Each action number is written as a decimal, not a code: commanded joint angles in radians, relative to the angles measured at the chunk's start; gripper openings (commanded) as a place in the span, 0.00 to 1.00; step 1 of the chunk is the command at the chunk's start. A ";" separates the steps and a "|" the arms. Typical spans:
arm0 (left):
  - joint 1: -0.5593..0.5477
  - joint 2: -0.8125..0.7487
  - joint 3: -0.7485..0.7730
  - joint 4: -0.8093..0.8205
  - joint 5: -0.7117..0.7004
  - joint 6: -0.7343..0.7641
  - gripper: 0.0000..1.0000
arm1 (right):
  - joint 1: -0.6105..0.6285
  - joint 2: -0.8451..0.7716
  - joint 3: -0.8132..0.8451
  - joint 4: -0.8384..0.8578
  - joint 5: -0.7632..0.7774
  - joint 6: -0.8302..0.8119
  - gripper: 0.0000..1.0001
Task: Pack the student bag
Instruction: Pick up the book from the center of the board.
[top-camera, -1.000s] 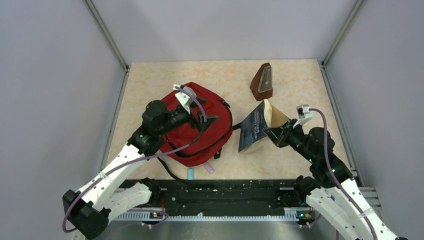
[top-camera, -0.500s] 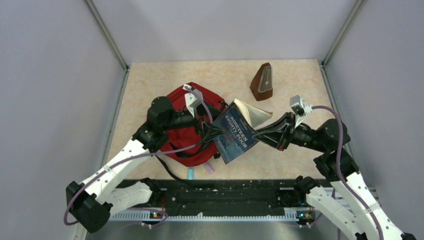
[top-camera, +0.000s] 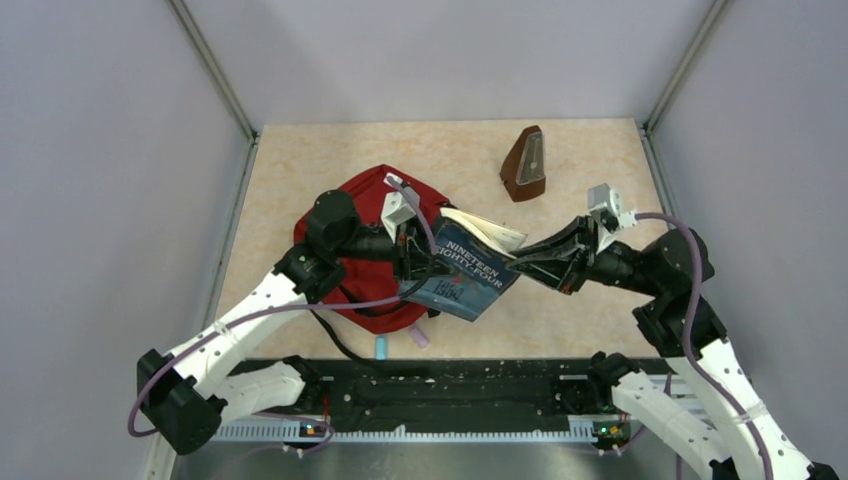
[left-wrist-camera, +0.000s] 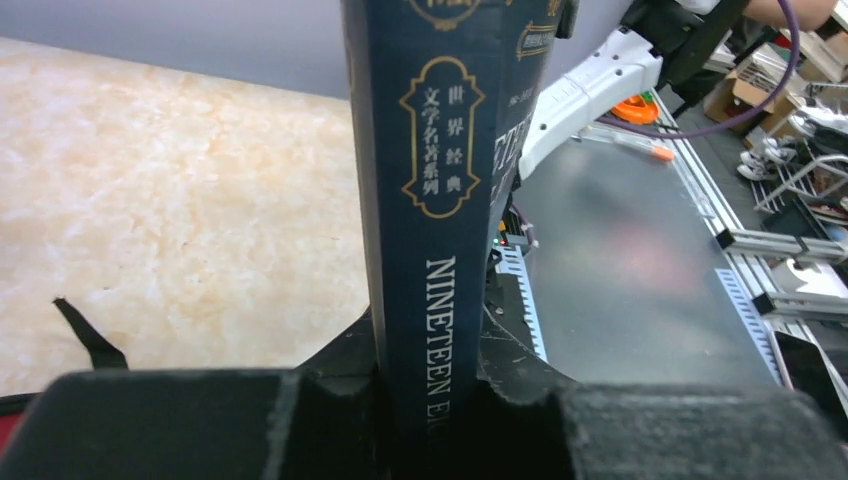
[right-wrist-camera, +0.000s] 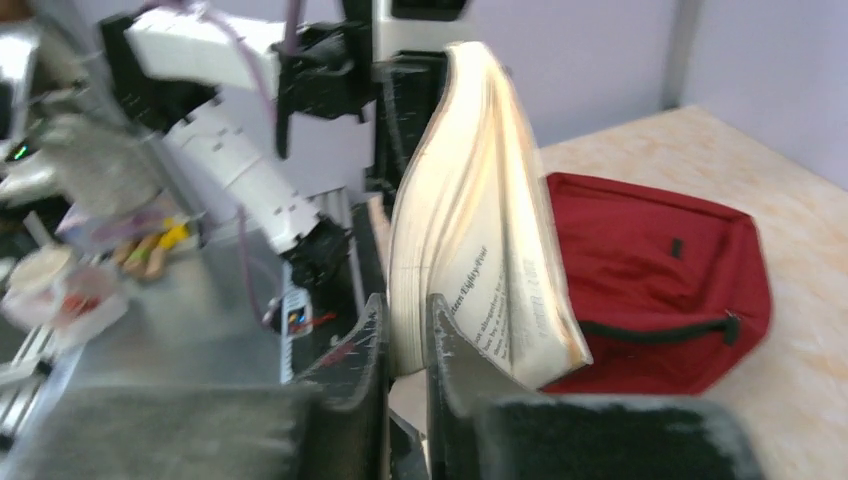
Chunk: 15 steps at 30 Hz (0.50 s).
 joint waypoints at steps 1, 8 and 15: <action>0.003 -0.010 0.042 0.015 -0.002 0.028 0.00 | -0.005 -0.002 0.040 -0.011 0.385 -0.076 0.23; 0.007 -0.099 -0.007 0.054 -0.204 0.022 0.00 | -0.005 0.009 -0.085 0.009 0.520 -0.042 0.99; 0.015 -0.202 -0.098 0.216 -0.321 -0.057 0.00 | -0.005 0.025 -0.273 0.275 0.283 0.073 0.99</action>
